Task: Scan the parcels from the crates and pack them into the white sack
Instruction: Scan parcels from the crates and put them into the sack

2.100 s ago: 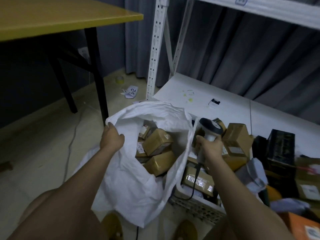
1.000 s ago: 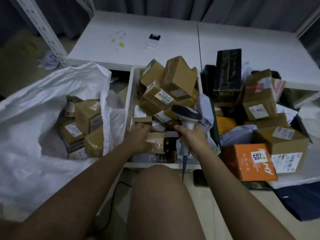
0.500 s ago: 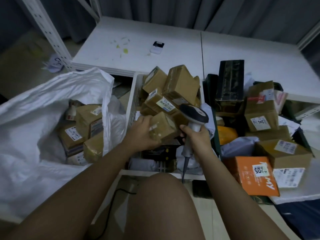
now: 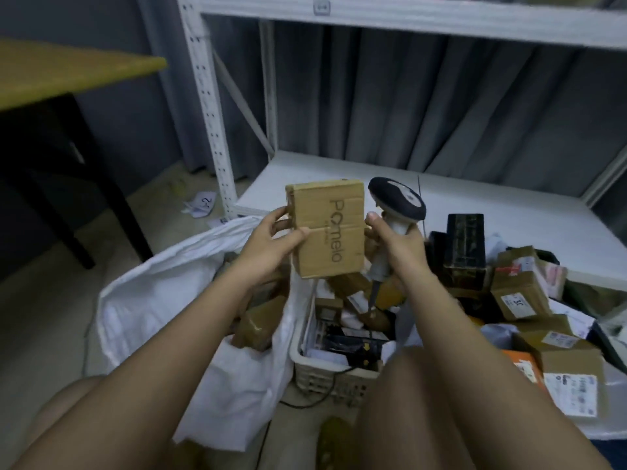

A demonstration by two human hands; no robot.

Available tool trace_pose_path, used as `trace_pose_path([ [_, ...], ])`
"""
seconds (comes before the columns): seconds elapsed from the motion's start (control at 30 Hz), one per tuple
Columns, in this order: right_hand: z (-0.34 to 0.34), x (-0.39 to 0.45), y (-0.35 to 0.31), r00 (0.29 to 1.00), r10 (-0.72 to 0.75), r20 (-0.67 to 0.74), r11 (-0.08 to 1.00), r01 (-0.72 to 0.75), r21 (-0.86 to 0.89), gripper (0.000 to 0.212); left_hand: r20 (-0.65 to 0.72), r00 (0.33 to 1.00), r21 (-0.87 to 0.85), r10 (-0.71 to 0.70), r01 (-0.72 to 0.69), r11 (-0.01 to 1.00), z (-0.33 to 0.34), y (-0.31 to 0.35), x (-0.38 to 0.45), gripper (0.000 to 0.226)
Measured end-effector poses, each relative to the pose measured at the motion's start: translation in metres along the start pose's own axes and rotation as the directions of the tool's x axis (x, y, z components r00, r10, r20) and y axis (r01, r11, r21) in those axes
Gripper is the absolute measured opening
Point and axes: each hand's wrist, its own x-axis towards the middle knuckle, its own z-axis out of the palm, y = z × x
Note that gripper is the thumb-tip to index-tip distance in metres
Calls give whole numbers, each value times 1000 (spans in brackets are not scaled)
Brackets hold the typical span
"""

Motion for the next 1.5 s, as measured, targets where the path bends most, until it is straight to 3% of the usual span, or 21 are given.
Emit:
trace_pose_path([
  [0.1, 35, -26, -13, 992, 1, 123, 1000, -1, 7, 42, -46, 999, -91, -5, 1, 996, -34, 17, -25, 31],
  [0.23, 70, -52, -10, 972, 15, 235, 998, -27, 48, 64, -123, 992, -149, 15, -33, 988, -68, 20, -52, 16],
  [0.37, 94, -64, 5, 975, 5, 222, 998, -21, 67, 74, -270, 961, 9, 64, -64, 998, -83, 7, -65, 22],
  [0.43, 104, -72, 13, 977, -5, 213, 998, -8, 58, 82, -256, 966, 20, 31, -27, 999, -82, 2, -71, 34],
  [0.5, 109, -78, 19, 974, -22, 227, 1000, 18, 19, 87, -225, 974, 42, -35, 46, 998, -80, -1, -74, 70],
  [0.57, 110, -79, 24, 969, -26, 244, 999, 30, -13, 75, -234, 968, 117, -94, 124, 985, -78, -5, -73, 115],
  [0.63, 108, -79, 28, 967, -15, 253, 998, 29, -52, 66, -267, 954, 176, -136, 188, 966, -76, -9, -71, 130],
  [0.7, 105, -77, 32, 976, -4, 218, 998, 16, -53, 57, -267, 951, 185, -155, 209, 960, -74, -13, -70, 122],
  [0.83, 94, -74, 37, 990, 28, 137, 1000, -29, 5, 39, -163, 966, 26, -200, 207, 978, -80, -22, -68, 98],
  [0.9, 91, -74, 40, 978, 61, 198, 997, -70, 42, 40, -93, 979, -9, -183, 183, 983, -84, -25, -70, 85],
  [1.0, 92, -75, 41, 951, 78, 299, 985, -119, 122, 35, -33, 986, -99, -162, 158, 983, -85, -26, -74, 38],
  [1.07, 95, -72, 42, 945, 68, 320, 988, -109, 113, 35, -41, 984, -175, -173, 164, 971, -83, -25, -75, 19],
  [1.2, 105, -68, 45, 961, 15, 277, 1000, -7, -29, 38, -126, 970, -253, -210, 173, 952, -82, -27, -75, 27],
  [1.3, 111, -74, 50, 964, -1, 267, 1000, 9, -28, 34, -170, 963, -228, -208, 167, 959, -82, -33, -73, 28],
  [1.43, 118, -84, 57, 951, -25, 308, 999, 31, -14, 44, -236, 942, -164, -240, 205, 965, -76, -35, -71, 76],
  [1.5, 118, -82, 55, 938, -13, 347, 999, 24, -27, 39, -307, 920, -78, -244, 231, 970, -76, -35, -69, 80],
])
